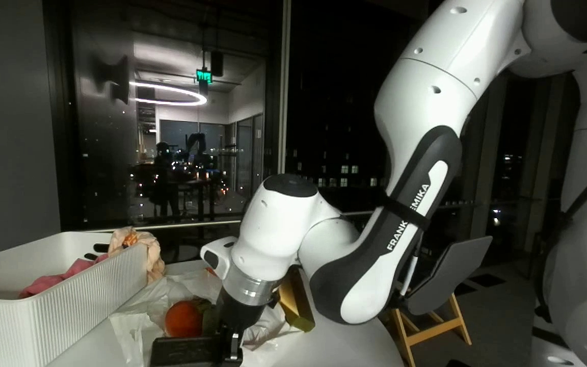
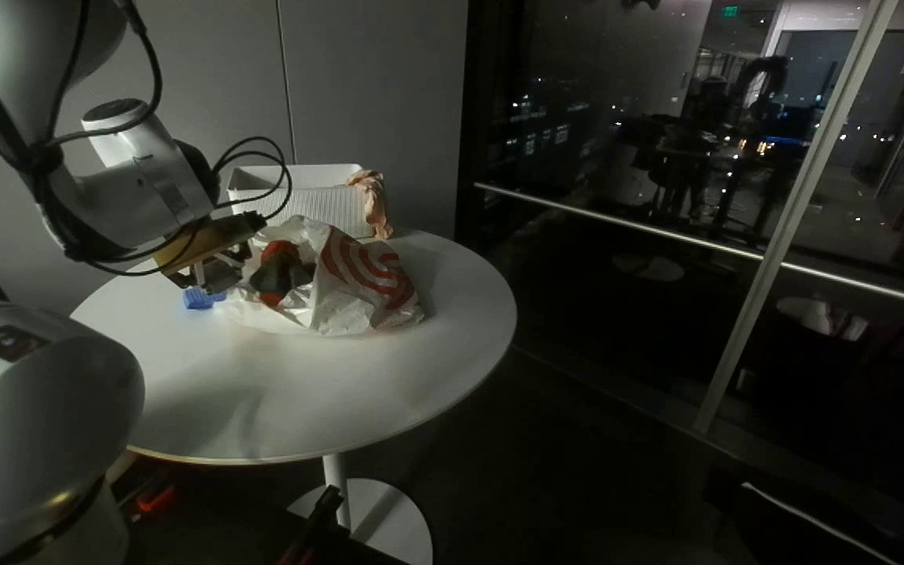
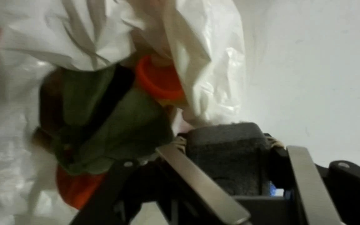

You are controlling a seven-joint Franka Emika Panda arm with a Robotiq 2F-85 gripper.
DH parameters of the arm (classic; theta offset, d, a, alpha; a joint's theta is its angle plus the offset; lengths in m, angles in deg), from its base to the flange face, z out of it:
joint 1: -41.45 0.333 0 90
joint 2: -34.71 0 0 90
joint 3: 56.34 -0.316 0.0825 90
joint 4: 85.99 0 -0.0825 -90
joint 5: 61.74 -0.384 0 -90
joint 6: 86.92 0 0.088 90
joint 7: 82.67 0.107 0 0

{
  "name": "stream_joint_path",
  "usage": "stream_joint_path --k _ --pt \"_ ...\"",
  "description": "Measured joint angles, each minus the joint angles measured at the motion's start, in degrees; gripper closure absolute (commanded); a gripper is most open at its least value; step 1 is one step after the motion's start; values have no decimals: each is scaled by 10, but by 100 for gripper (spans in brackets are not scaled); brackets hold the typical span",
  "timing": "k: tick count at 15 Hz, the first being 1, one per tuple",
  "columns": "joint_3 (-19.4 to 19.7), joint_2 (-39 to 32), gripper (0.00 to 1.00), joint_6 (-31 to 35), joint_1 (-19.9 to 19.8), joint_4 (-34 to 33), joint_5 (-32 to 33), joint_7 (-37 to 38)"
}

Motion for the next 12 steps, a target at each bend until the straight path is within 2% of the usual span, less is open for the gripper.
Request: stream_joint_path --k 3,8,10,12 --pt "-18 -51 66 -12 18 -32 52 6" --pt "25 -108 66 -82 40 -119 282 119" --pt "34 -135 66 -93 47 -150 348 166" --pt "39 -165 66 -112 52 -177 385 198"
